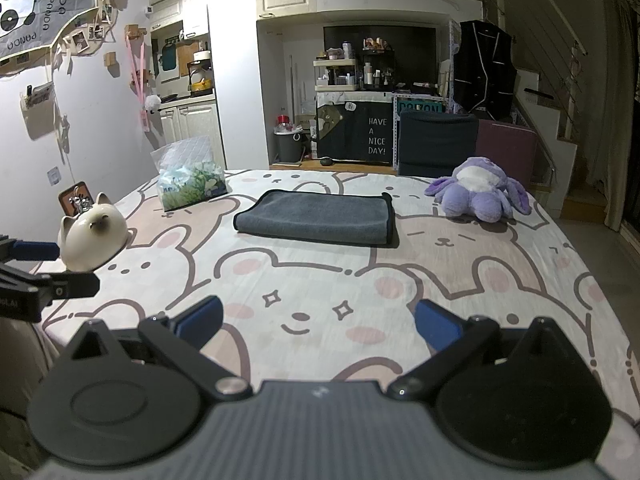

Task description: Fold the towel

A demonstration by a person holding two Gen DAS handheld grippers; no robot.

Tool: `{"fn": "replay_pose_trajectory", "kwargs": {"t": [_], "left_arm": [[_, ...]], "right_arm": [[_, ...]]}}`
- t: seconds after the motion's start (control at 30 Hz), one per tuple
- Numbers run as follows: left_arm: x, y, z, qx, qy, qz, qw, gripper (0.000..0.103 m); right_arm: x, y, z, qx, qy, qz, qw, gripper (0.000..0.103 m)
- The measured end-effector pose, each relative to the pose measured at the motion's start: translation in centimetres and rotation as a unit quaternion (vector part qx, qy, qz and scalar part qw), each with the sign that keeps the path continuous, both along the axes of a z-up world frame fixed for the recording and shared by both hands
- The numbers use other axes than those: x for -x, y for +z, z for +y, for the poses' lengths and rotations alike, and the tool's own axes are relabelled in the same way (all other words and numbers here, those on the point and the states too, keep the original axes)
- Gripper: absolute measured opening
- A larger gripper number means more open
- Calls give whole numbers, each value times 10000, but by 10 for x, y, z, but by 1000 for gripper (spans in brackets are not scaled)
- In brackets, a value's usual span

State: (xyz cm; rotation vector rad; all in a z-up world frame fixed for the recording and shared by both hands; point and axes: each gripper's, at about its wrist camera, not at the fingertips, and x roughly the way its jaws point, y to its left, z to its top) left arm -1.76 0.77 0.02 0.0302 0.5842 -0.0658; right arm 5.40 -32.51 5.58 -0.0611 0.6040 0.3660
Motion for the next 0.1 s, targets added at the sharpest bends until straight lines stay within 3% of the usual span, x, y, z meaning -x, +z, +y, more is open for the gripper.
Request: {"fn": "replay_pose_trajectory", "kwargs": {"t": [0.1], "left_arm": [[0, 0, 0, -7, 7, 3, 10000, 103]], "right_arm": [[0, 0, -1, 3, 3, 1, 10000, 103]]}}
